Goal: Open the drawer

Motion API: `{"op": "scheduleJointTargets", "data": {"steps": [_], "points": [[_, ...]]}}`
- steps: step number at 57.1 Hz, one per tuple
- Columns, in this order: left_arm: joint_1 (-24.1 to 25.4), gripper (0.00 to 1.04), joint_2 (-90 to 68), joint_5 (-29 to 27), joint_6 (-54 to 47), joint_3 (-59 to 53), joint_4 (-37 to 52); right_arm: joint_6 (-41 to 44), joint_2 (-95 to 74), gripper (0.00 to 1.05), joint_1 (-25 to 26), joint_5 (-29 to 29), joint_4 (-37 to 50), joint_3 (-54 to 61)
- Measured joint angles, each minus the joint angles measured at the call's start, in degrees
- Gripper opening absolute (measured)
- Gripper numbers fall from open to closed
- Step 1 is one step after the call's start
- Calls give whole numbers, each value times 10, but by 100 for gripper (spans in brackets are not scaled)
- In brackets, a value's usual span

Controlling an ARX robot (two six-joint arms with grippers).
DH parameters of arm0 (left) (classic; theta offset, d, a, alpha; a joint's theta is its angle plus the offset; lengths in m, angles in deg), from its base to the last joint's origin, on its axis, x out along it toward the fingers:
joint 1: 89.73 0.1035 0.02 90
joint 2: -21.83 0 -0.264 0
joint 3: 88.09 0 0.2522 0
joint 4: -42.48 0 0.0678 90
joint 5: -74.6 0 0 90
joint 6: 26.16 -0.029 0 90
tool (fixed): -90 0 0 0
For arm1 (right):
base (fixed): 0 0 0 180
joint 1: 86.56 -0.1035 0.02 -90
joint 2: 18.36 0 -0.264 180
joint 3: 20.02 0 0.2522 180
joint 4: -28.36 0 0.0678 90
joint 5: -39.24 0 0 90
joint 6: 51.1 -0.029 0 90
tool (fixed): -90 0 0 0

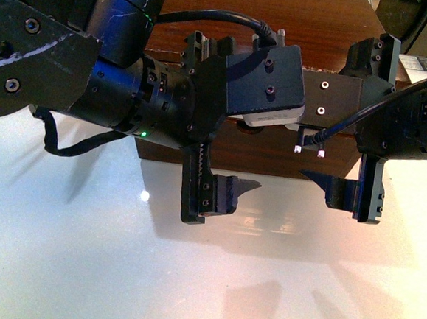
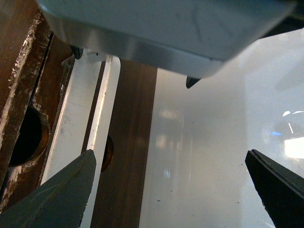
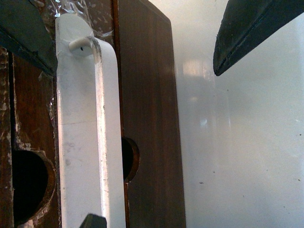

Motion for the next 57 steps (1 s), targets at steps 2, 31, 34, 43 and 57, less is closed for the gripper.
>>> {"op": "scheduleJointTargets", "data": {"steps": [2,31,34,43,57], "points": [[0,96,-4,2,-1,7,-5,0,-1,96,-1,0,-1,-3],[9,96,-42,6,-12,66,-40,0,-12,96,-5,0,-14,-13],[10,96,-45,6,-12,71,-42,0,-12,96,-5,0,-14,-13],[11,96,-51,4,-18,81,-53,0,-16,96,-5,1,-14,-13],[13,96,-65,-4,-31,84,-54,0,-27,96,-7,9,-12,-13]]}}
